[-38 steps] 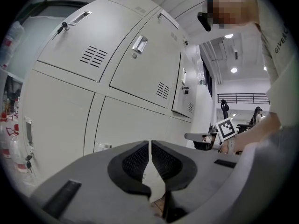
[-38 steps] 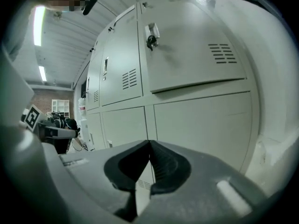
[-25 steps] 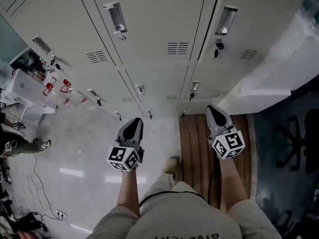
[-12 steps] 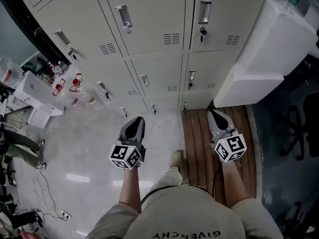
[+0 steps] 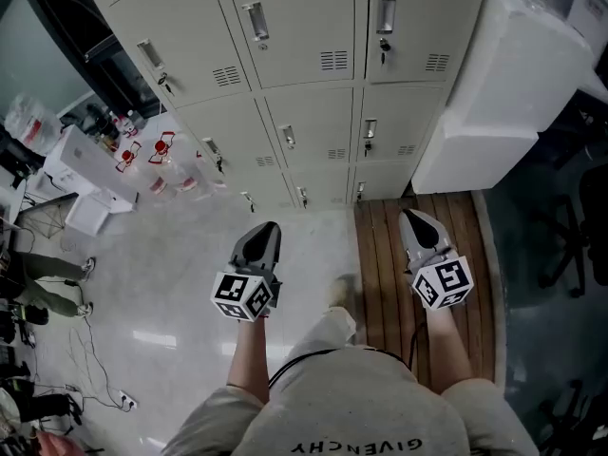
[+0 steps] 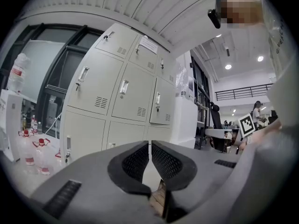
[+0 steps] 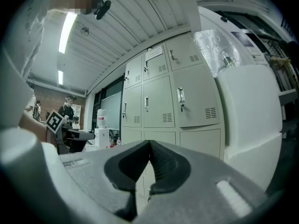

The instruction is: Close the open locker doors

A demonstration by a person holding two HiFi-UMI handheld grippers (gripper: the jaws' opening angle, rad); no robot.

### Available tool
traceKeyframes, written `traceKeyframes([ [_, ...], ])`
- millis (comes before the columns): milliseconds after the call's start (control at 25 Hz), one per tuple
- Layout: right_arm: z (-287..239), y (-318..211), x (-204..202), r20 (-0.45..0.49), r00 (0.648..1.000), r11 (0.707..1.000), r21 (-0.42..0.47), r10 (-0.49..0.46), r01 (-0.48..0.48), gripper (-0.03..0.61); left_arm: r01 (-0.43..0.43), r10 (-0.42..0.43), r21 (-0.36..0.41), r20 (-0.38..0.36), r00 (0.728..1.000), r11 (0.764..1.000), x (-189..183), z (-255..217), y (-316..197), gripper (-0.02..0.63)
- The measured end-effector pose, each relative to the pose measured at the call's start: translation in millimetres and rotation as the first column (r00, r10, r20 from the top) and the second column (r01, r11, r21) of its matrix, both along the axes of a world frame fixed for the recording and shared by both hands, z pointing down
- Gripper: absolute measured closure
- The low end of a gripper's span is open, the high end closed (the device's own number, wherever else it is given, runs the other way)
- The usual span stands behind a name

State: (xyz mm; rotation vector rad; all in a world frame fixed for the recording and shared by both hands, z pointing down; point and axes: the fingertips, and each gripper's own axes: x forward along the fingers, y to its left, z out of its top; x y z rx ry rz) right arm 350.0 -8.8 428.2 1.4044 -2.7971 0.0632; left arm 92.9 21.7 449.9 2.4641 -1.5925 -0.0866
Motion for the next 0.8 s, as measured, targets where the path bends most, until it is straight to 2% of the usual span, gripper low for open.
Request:
traceKeyframes([
  [400, -13.4, 35.7, 1.4, -0.005, 1.000, 0.999, 0.026, -0.018, 0.019, 0.580, 0.054, -0.053, 0.049, -0.008, 0.999, 0.997, -14.4, -21.8, 33.1, 0.597],
  [800, -15.4, 53.8, -6.7, 0.005, 0.999, 0.999, 0.013, -0.045, 0.045, 0.580, 0.068, -0.069, 0.055, 0.007, 0.998, 0.996, -20.8, -32.5, 53.2, 0.597],
])
